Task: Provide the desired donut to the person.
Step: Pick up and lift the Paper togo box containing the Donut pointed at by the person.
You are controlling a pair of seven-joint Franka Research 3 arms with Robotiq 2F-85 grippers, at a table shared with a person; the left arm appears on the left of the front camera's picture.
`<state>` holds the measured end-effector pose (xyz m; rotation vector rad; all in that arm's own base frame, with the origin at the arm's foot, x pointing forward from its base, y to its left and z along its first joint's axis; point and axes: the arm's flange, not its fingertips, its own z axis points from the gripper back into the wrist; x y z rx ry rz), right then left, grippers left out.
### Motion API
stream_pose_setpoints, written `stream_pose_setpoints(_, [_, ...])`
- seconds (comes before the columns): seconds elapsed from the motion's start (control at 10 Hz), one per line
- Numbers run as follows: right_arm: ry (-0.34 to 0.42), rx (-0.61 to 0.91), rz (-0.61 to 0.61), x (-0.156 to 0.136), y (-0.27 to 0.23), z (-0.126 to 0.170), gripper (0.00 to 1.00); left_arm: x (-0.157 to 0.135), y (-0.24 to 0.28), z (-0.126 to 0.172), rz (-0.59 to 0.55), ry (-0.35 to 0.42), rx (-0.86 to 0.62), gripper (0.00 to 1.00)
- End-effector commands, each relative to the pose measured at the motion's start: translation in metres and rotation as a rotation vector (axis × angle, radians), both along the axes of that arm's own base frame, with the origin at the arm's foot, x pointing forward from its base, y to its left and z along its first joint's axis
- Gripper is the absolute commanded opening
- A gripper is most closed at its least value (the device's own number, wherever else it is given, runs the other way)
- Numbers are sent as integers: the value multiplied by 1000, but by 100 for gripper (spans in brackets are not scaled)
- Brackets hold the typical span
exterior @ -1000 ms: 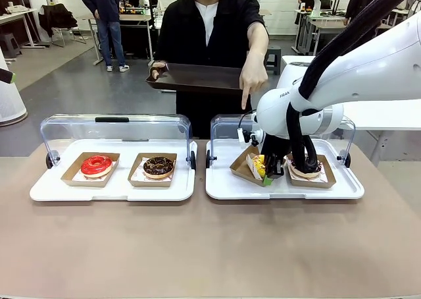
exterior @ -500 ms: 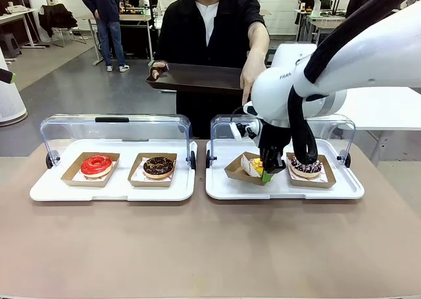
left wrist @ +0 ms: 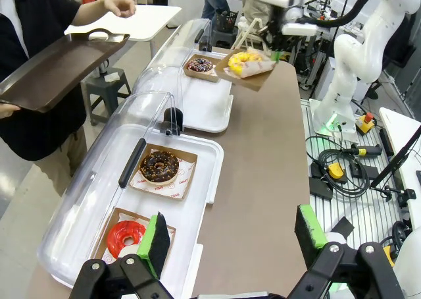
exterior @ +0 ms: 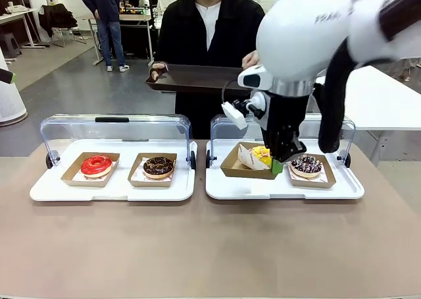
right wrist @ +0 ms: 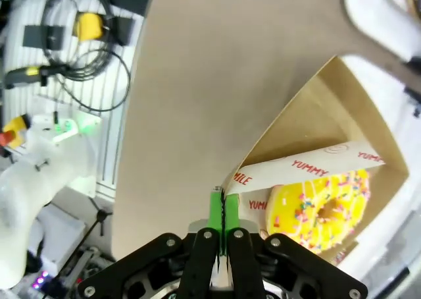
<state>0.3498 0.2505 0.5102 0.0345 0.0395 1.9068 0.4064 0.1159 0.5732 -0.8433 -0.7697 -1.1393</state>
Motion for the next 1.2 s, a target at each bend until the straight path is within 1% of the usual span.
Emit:
stream_pose_setpoints(0.0, [-6,63,58,-22,-6,39,0,0,0,2,1,-7,-11,100])
stream_pose_setpoints(0.1, [-22,69,79,-29,-6,67,0,0,0,2,1,-7,-11,100])
stream_pose_setpoints(0.2, [-39,73,102,-29,-7,99,0,0,0,2,1,-7,-11,100])
stream_pose_setpoints(0.3, [-50,61,105,-26,-8,123,0,0,0,2,1,-7,-11,100])
stream_pose_setpoints(0.4, [-53,35,130,-21,-8,141,0,0,0,2,1,-7,-11,100])
stream_pose_setpoints(0.5, [-45,18,140,-13,-8,153,0,0,0,2,1,-7,-11,100])
stream_pose_setpoints(0.6, [-43,7,140,-4,-8,159,0,0,0,2,1,-7,-11,100])
stream_pose_setpoints(0.7, [-43,4,136,4,-8,157,0,0,0,2,1,-7,-11,100])
stream_pose_setpoints(0.8, [-64,43,116,-21,-12,156,0,0,0,2,1,-7,-11,100])
stream_pose_setpoints(1.1, [-64,43,116,-21,-12,156,0,0,0,2,1,-7,-11,100])
